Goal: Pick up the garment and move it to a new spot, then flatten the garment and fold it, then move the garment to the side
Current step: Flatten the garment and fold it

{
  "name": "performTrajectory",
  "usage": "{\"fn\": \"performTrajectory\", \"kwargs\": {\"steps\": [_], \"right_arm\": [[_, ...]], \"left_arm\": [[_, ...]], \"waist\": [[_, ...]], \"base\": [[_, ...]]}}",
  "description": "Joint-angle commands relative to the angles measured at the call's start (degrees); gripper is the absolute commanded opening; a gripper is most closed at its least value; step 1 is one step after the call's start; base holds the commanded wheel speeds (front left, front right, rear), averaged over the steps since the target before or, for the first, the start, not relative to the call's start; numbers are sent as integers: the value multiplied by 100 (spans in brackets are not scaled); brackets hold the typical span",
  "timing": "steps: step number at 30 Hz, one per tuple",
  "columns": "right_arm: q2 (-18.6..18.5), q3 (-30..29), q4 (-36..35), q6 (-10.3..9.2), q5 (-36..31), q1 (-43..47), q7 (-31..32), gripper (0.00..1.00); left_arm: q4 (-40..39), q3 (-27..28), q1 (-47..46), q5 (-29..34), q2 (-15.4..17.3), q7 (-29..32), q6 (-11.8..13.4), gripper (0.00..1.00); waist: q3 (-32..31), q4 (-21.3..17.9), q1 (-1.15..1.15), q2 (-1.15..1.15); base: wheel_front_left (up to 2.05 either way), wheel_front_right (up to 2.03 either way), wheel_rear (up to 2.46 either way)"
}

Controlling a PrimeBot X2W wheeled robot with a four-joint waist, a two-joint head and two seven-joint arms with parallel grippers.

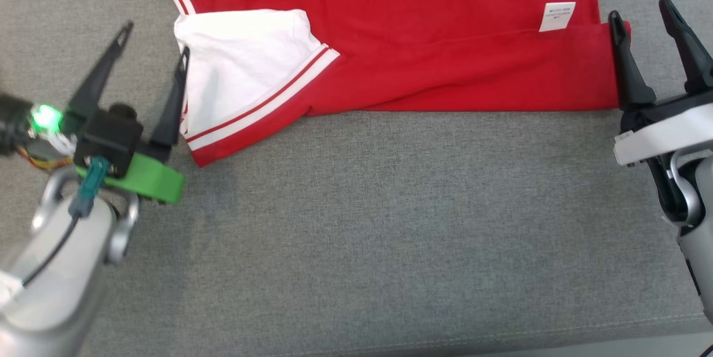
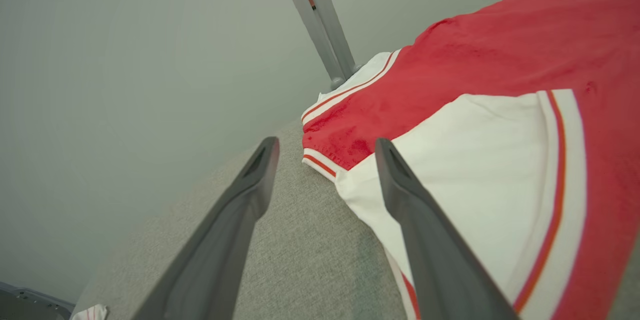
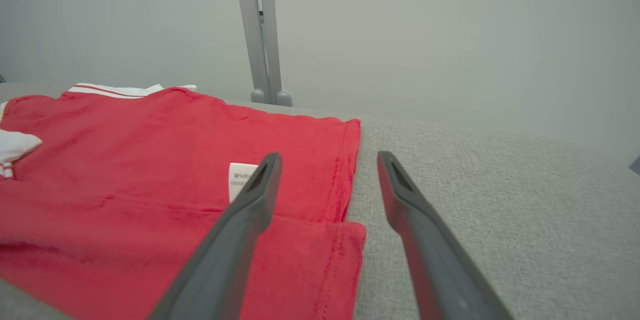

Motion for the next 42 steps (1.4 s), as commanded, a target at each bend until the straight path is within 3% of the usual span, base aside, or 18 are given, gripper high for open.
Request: {"fn": "performTrajectory", "kwargs": {"steps": [1, 5, 8, 16, 17, 18, 19, 20, 21, 22, 35, 36, 37, 38, 42], "right_arm": [[47, -148, -135, -8, -68, 197, -17, 100], [312, -545, -542, -8, -159, 786, -17, 100], [474, -685, -660, -7, -113, 1076, -17, 100], [637, -563, -482, -7, -57, 1290, -17, 100], [640, -542, -459, -7, -49, 1265, -17, 100], [653, -511, -417, -7, -25, 1231, -17, 100], [656, -467, -375, -7, 4, 1199, -17, 100], [636, -406, -337, -7, 14, 1181, -17, 100], [606, -334, -271, -7, 64, 1160, -17, 100], [594, -299, -209, -8, 106, 1138, -17, 100], [650, 198, 1109, -7, 953, 652, -17, 100], [618, 250, 1174, -7, 1014, 597, -17, 78], [601, 320, 1232, -6, 1111, 554, -16, 16], [577, 382, 1249, -6, 1152, 541, -16, 0], [384, 502, 1136, -6, 1287, 572, -17, 0]], "left_arm": [[-159, 94, 362, -135, -83, -21, 126, 100], [-507, 309, 1582, -773, -405, -21, 320, 100], [-404, 353, 2062, -1147, -611, -22, 226, 100], [290, 475, 1864, -1679, -1017, 41, -107, 100], [375, 480, 1823, -1729, -1034, 71, -147, 96], [455, 493, 1756, -1785, -1059, 85, -196, 74], [528, 506, 1684, -1802, -1075, 82, -234, 38], [580, 502, 1634, -1799, -1086, 78, -265, 27], [644, 482, 1590, -1819, -1101, 87, -326, 7], [695, 474, 1550, -1827, -1110, 91, -373, 0], [772, 397, 1339, -1907, -1003, 162, -664, 0], [738, 392, 1347, -1921, -998, 182, -681, 0], [704, 392, 1356, -1942, -975, 218, -703, 0], [674, 392, 1358, -1959, -952, 243, -705, 0], [446, 351, 1418, -2034, -856, 440, -759, 0]], "waist": [[-220, -3, 0, 0], [-491, -1, 0, 0], [-575, 3, 0, 0], [-562, -77, 0, 0], [-545, -91, 0, 0], [-526, -102, 0, 0], [-505, -111, 0, 0], [-488, -113, 0, 0], [-465, -111, 0, 0], [-444, -106, 0, 0], [-374, 57, 0, 0], [-375, 67, 0, 0], [-377, 75, 0, 0], [-381, 82, 0, 0], [-429, 95, 0, 0]], "base": [[0, 0, 0], [0, 0, 0], [0, 0, 0], [0, 0, 0], [0, 0, 0], [0, 0, 0], [0, 0, 0], [0, 0, 0], [0, 0, 0], [0, 0, 0], [0, 0, 0], [0, 0, 0], [0, 0, 0], [0, 0, 0], [0, 0, 0]]}}
